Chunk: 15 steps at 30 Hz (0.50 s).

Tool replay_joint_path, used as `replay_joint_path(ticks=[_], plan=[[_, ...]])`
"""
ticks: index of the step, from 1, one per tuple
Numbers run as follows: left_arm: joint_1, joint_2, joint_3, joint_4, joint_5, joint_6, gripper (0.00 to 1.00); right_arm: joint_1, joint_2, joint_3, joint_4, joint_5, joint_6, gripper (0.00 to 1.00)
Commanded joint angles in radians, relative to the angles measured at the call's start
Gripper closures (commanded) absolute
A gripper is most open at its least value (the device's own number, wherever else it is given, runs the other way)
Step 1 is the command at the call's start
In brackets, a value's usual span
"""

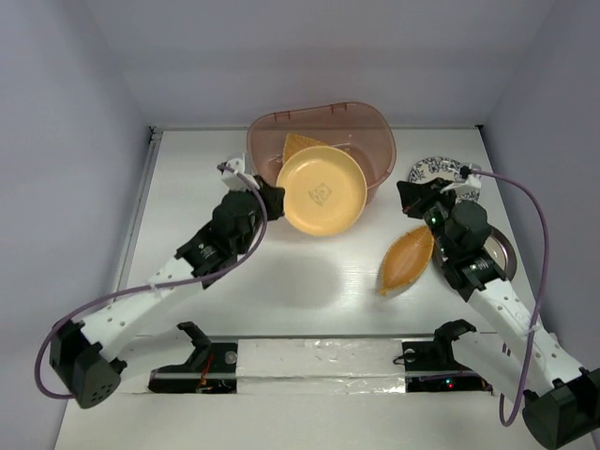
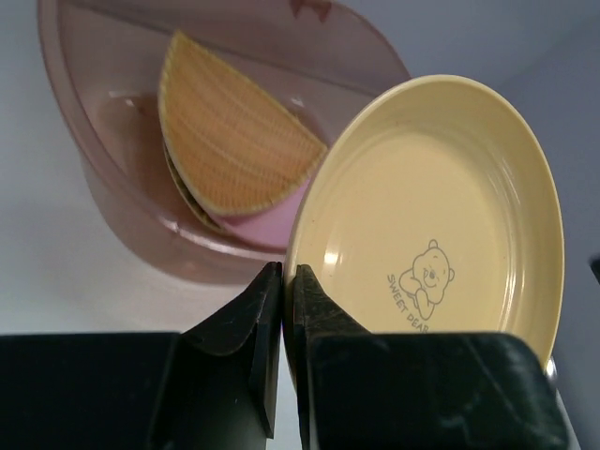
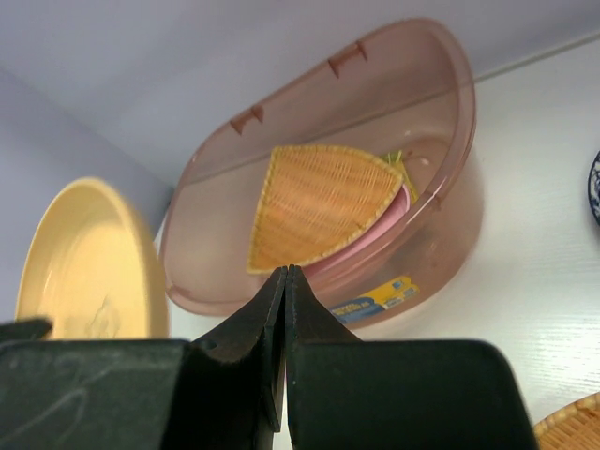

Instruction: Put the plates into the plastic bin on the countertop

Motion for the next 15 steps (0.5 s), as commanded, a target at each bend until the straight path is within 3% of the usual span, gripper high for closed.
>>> replay_joint_path(ticks=[1,5,12,15], plan=[[0.097,0.112,0.120,0.101,0.020,0.084,1.00,0.000,-0.041,-0.017,0.058,0.080,0.011,0.96],[0.226,0.367,0.269,0.103,0.144,0.096,1.00,0.000,-0.053,-0.020,0.053,0.100,0.007,0.96],[0.272,0.718,0.582,-0.002,0.143,0.124,1.00,0.000,-0.045,-0.017,0.050,0.094,0.003,0.96],[0.272,0.738,0.588,-0.002,0.121,0.130,0.74,0.000,-0.036,-0.009,0.039,0.091,-0.003,0.96]])
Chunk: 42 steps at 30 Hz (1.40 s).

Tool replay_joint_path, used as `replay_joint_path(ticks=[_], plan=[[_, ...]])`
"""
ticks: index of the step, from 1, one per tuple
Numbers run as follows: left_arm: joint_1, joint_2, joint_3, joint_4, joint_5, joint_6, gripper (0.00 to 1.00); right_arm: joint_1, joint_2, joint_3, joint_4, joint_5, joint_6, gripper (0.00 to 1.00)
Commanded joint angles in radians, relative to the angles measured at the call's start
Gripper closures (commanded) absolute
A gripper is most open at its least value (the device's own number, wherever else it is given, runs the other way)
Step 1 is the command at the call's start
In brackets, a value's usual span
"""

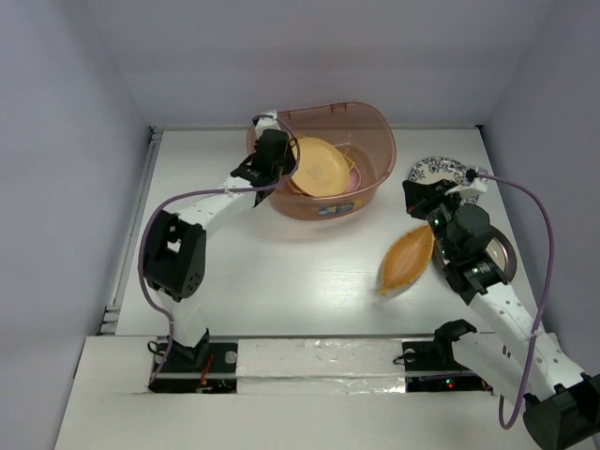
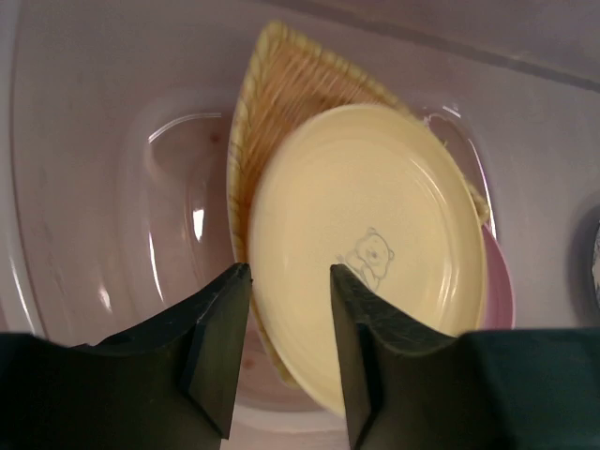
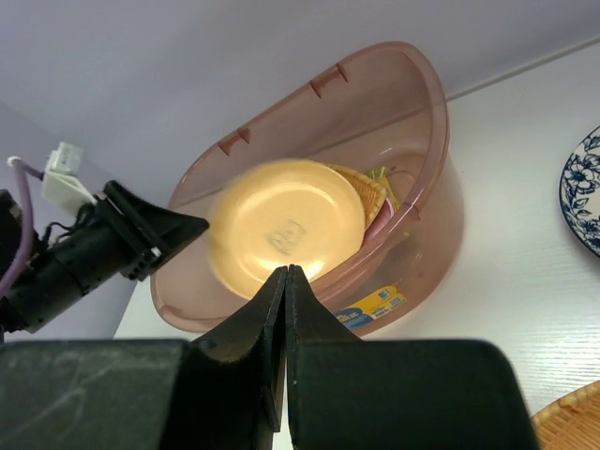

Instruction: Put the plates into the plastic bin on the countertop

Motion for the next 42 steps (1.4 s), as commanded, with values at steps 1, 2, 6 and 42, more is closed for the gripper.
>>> replay_joint_path(ticks=[1,2,6,42], plan=[[-0.001,-0.057,0.037,0.009,-0.010,0.018,0.61,0.000,0.004,0.008,0.034,0.018,-0.008,0.95],[-0.001,-0.095,0.017,0.041,-0.018,0.015,0.56,0.000,0.004,0.008,0.034,0.018,-0.008,0.96],[-0.018,-0.247,-0.150,0.129,-0.013,-0.006,0.47,0.000,0.004,0.005,0.039,0.018,-0.007,0.95],[-0.565,0.374,-0.011,0.216,0.321,0.064,0.80,0.000,-0.120,-0.046,0.054,0.105,0.007,0.96]])
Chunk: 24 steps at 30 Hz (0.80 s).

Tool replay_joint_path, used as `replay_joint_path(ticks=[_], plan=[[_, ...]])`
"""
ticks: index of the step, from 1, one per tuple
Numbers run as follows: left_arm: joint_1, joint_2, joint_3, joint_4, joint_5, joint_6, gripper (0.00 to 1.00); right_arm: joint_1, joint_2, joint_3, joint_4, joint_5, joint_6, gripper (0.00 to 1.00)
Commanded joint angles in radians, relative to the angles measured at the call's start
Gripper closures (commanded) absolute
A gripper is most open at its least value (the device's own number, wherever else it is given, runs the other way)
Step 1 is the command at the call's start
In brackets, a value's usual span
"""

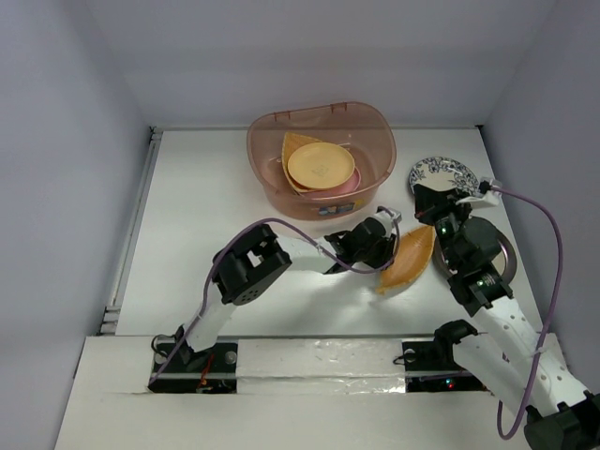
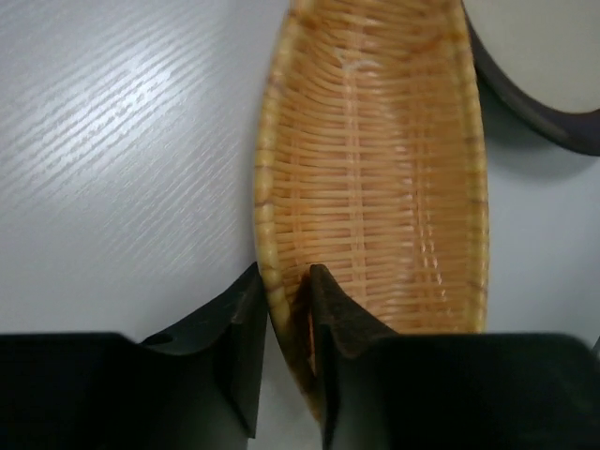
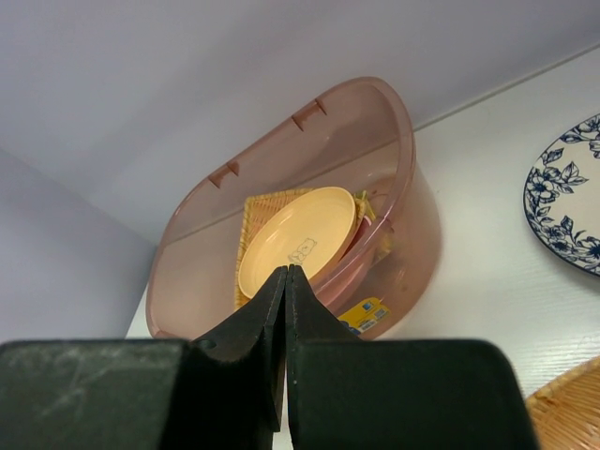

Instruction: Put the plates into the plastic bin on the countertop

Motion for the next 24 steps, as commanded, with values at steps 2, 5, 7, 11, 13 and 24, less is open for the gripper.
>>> replay_joint_path(ticks=[2,5,7,11,13,24], plan=[[0.002,0.014,0.028,-0.032,-0.041,0.016,0.91,0.000,-0.015,0.013,0.046,0.013,-0.004,0.96],[0.002,-0.027,-0.009,-0.027,-0.085,0.011,1.00,0.000,-0.014,0.013,0.049,0.012,-0.003,0.96],[0.002,-0.113,-0.060,-0.023,-0.130,0.011,1.00,0.000,-0.017,0.013,0.046,0.018,-0.004,0.96],[0.002,-0.311,-0.147,-0.024,-0.208,0.013,1.00,0.000,-0.026,0.010,0.043,0.030,-0.003,0.96],[0.014,-0.428,-0.190,-0.027,-0.253,0.013,1.00,0.000,-0.051,0.009,0.035,0.047,0.000,0.96],[0.371,-0.713,-0.227,0.002,-0.285,-0.035,1.00,0.000,-0.131,-0.013,0.040,0.056,0.005,0.96]])
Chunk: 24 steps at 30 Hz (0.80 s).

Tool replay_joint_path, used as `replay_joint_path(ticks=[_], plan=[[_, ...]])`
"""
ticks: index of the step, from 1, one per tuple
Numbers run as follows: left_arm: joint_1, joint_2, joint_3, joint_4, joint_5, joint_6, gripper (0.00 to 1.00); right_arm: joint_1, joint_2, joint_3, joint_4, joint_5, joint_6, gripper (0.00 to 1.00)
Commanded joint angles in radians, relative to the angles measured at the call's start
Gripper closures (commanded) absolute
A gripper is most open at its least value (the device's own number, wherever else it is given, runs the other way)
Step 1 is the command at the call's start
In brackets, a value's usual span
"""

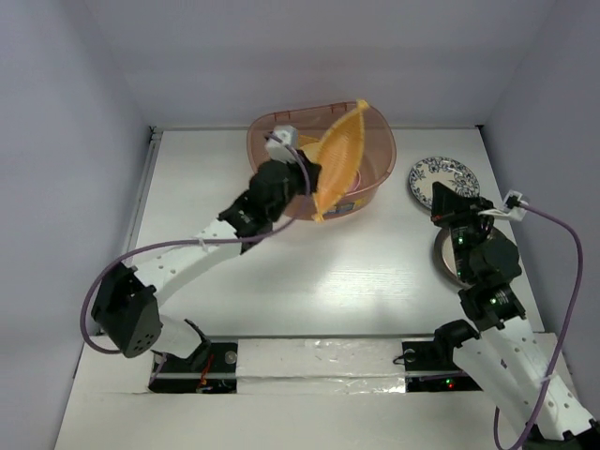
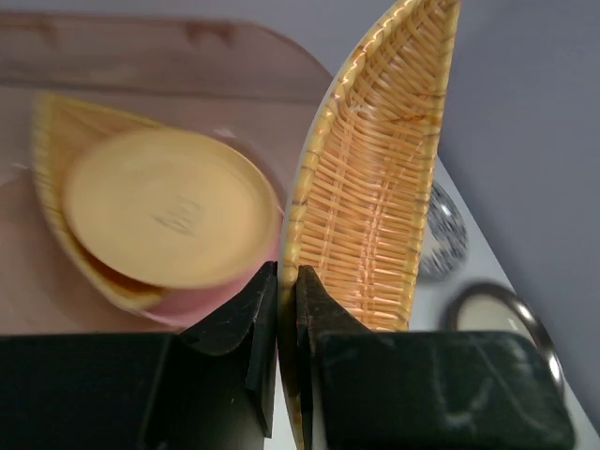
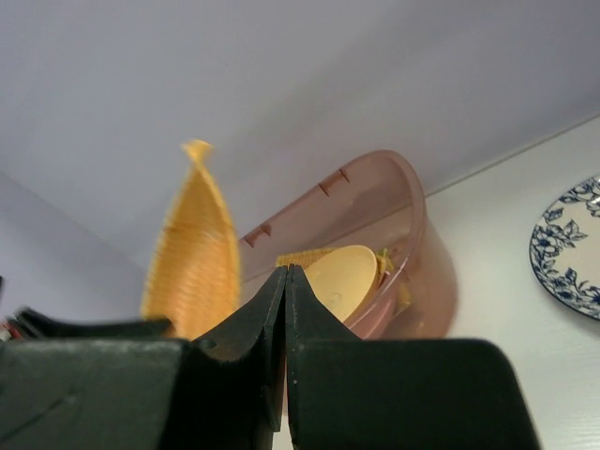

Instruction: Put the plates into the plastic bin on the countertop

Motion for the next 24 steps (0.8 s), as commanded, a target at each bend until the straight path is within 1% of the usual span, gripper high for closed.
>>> replay_joint_path(ticks=[1,2,3,4,5,6,7,9,13,15,16,17,18,19,20,22,23,24], plan=[[0.147,0.049,0.049,0.025,0.019,-0.037,1.00,-0.001,0.039,-0.004,0.029,0.003,0.001,0.96],[0.169,0.076,0.077,-0.004,0.036,-0.034,1.00,-0.001,0.057,0.001,0.028,0.000,0.003,0.96],[0.184,0.140,0.110,-0.027,0.040,-0.030,1.00,-0.001,0.062,0.002,0.029,-0.006,0.001,0.96],[0.197,0.173,0.179,-0.047,0.053,-0.024,1.00,-0.001,0.065,0.002,0.032,-0.008,0.001,0.96],[0.217,0.208,0.212,-0.078,0.066,-0.020,1.00,-0.001,0.065,0.002,0.031,-0.010,0.000,0.96],[0.226,0.272,0.248,-0.095,0.077,-0.017,1.00,-0.001,0.065,0.004,0.032,-0.010,0.000,0.96],[0.235,0.299,0.308,-0.108,0.083,-0.015,1.00,-0.001,0.063,0.002,0.032,-0.010,-0.003,0.96],[0.263,0.363,0.371,-0.121,0.090,-0.014,1.00,-0.001,0.065,0.004,0.031,-0.010,-0.006,0.95],[0.303,0.446,0.460,-0.156,0.111,-0.029,1.00,-0.001,0.071,0.007,0.029,-0.013,-0.008,0.95],[0.303,0.475,0.488,-0.194,0.094,-0.026,0.85,-0.001,0.074,0.009,0.026,-0.013,-0.008,0.95],[0.303,0.475,0.491,-0.199,0.082,-0.020,0.64,-0.001,0.073,0.010,0.026,-0.013,-0.008,0.95],[0.303,0.469,0.480,-0.187,0.074,-0.009,0.55,-0.001,0.070,0.007,0.025,-0.011,-0.008,0.95],[0.303,0.442,0.464,-0.175,0.064,-0.007,0.49,-0.001,0.068,0.007,0.025,-0.011,-0.008,0.95],[0.303,0.422,0.421,-0.156,0.057,-0.006,0.40,-0.001,0.067,0.007,0.026,-0.011,-0.008,0.95],[0.303,0.401,0.401,-0.124,0.053,-0.006,0.37,-0.001,0.068,0.009,0.026,-0.013,-0.006,0.95],[0.303,0.341,0.352,-0.110,0.039,-0.006,0.36,-0.001,0.068,0.009,0.028,-0.014,-0.008,0.95],[0.289,0.318,0.336,-0.099,0.027,-0.001,0.36,-0.001,0.068,0.010,0.025,-0.013,-0.008,0.95],[0.274,0.266,0.315,-0.092,-0.014,0.015,0.38,-0.001,0.065,0.012,0.019,-0.013,-0.008,0.95]])
